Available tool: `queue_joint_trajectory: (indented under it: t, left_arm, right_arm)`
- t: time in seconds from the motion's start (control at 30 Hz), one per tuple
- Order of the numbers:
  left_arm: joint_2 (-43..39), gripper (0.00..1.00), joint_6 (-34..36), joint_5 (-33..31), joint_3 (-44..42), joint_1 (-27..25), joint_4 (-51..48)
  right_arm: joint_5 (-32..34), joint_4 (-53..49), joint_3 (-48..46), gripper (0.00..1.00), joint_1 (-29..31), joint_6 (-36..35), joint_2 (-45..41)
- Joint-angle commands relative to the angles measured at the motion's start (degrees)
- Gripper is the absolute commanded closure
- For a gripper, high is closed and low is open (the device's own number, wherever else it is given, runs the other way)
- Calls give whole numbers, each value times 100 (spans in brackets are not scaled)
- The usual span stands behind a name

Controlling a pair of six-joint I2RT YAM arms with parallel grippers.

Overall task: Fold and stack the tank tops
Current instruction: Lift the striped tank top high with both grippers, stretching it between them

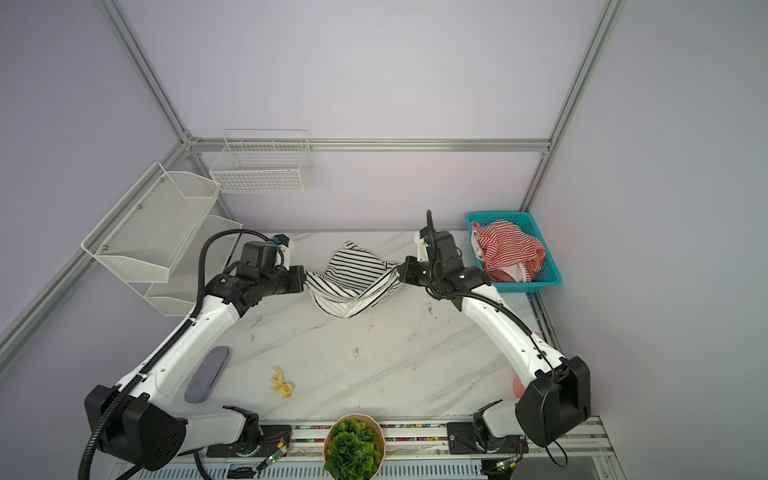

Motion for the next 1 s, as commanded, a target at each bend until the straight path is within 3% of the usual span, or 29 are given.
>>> queue_joint_trajectory:
  t: [0.0,0.2,0.33,0.57,0.8,0.97]
  left_arm:
    - [-191,100,306,-117,1191,135,82]
    - [-451,100,314,81,2086,241,-13]
    - [-885,100,189,731,2343,237,118]
    - [-1249,100,221,608,2245,237,197]
    - [-375,100,136,913,2021,245,242]
    - [933,100,-15,1265,2929,656,460]
  right_arm:
    - [-392,-207,601,100,-319,-499,38]
    - [-670,-223,1923,100,-883,-770,-5]
    - [-686,-227,2549,100,-946,-872,-148]
    - [-673,-114,2697,100,-945,-961,-441]
    - [-736,-69,2491,100,-1038,-1022,181]
    - [-1101,-36,3268,100,-1454,-1026,1343]
